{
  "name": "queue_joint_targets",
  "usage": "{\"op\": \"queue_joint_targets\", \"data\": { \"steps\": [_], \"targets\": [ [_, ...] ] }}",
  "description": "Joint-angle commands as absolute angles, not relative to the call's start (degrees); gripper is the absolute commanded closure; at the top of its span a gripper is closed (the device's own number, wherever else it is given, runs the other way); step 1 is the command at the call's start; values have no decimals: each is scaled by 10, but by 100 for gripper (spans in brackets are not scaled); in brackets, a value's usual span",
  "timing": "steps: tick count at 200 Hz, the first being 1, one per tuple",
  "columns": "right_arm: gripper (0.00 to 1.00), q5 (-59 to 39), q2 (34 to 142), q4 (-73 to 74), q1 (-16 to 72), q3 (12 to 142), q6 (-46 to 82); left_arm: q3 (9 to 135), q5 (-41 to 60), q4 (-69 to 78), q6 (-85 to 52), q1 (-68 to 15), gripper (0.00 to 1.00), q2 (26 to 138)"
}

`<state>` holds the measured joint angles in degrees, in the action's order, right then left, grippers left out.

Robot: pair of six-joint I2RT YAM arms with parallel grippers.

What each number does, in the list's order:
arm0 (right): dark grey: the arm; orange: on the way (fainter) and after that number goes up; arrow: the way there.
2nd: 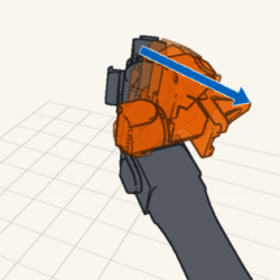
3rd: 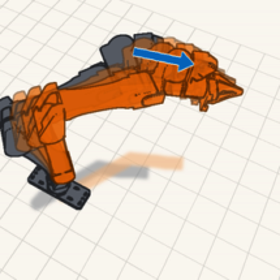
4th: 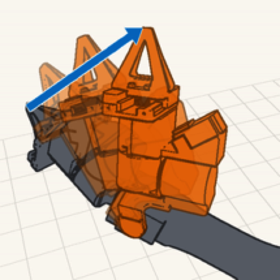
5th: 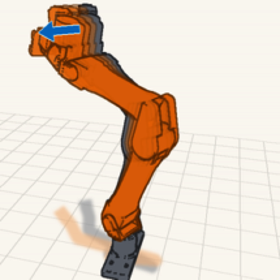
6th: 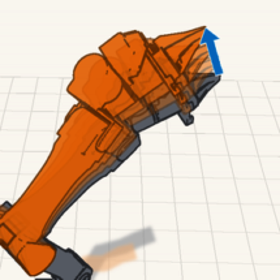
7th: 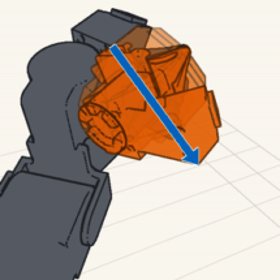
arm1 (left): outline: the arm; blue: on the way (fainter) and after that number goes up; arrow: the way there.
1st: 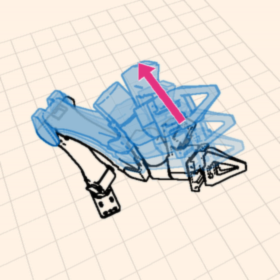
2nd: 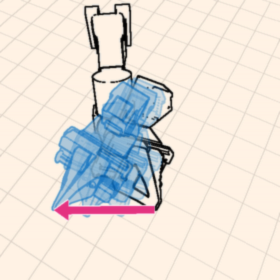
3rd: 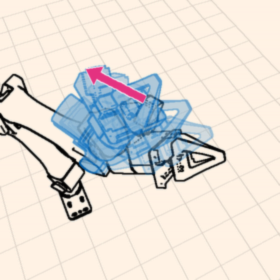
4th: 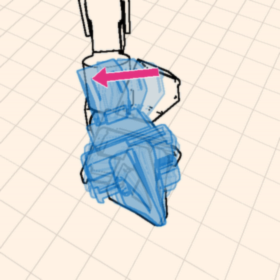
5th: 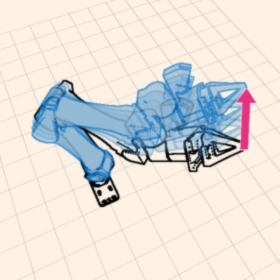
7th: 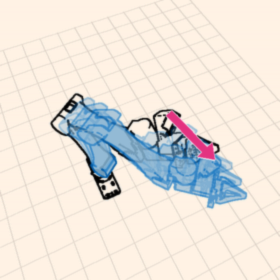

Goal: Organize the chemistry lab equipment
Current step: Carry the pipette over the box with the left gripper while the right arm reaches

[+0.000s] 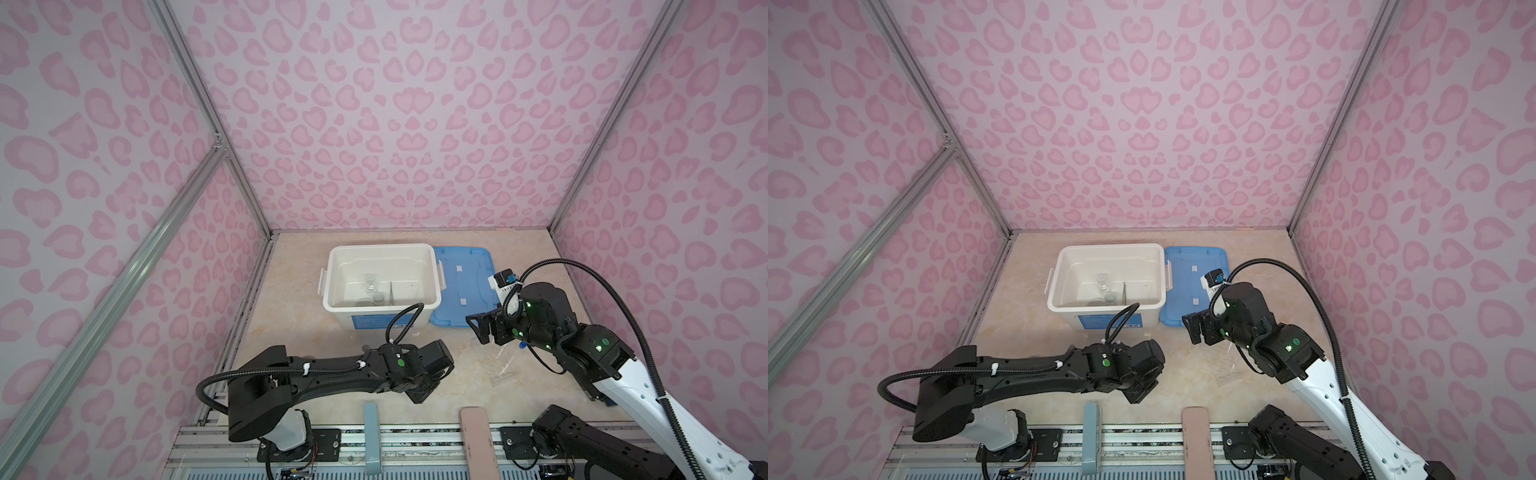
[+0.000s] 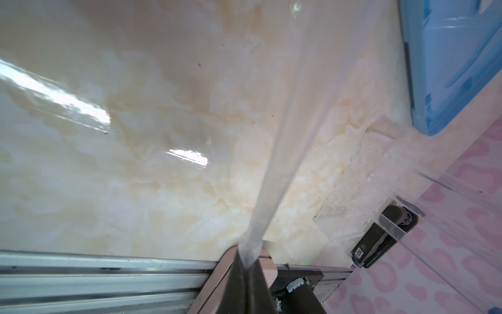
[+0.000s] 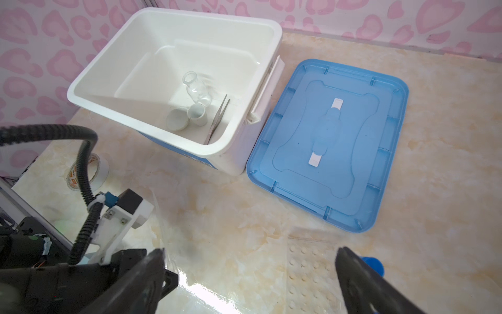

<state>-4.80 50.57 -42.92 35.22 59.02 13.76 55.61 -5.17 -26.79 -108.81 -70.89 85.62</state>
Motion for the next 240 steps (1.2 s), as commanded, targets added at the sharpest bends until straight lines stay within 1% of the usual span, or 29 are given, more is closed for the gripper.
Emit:
{"op": "queue_joint_targets", "data": {
  "steps": [1, 21, 53, 72, 95, 121, 146, 168, 188, 207, 224, 240],
  "targets": [
    [2, -60, 510, -409, 352, 595, 137, 539, -142, -343, -1097, -708, 99, 802],
    [2, -78, 516, -395, 352, 599, 133, 542, -200, -403, -1095, -708, 99, 760],
    [2, -118, 523, -357, 353, 604, 130, 558, -293, -464, -1033, -705, 99, 703],
    [2, -125, 534, -342, 353, 616, 131, 573, -335, -460, -944, -701, 99, 671],
    [2, -123, 560, -340, 353, 639, 127, 589, -334, -404, -788, -691, 99, 643],
    [2, -122, 587, -333, 354, 661, 124, 613, -282, -378, -676, -658, 99, 632],
    [2, -120, 615, -328, 353, 689, 122, 650, -179, -388, -578, -588, 99, 644],
    [2, -113, 644, -324, 351, 712, 123, 676, -68, -355, -481, -534, 99, 648],
    [2, -116, 674, -321, 347, 733, 128, 726, 19, -378, -409, -493, 99, 686],
    [2, -122, 703, -321, 342, 753, 128, 765, 78, -394, -353, -466, 99, 725],
    [2, -128, 723, -314, 338, 765, 126, 767, 118, -381, -337, -435, 99, 753],
    [2, -133, 737, -301, 332, 766, 124, 800, 168, -377, -321, -401, 99, 790]
  ]
}}
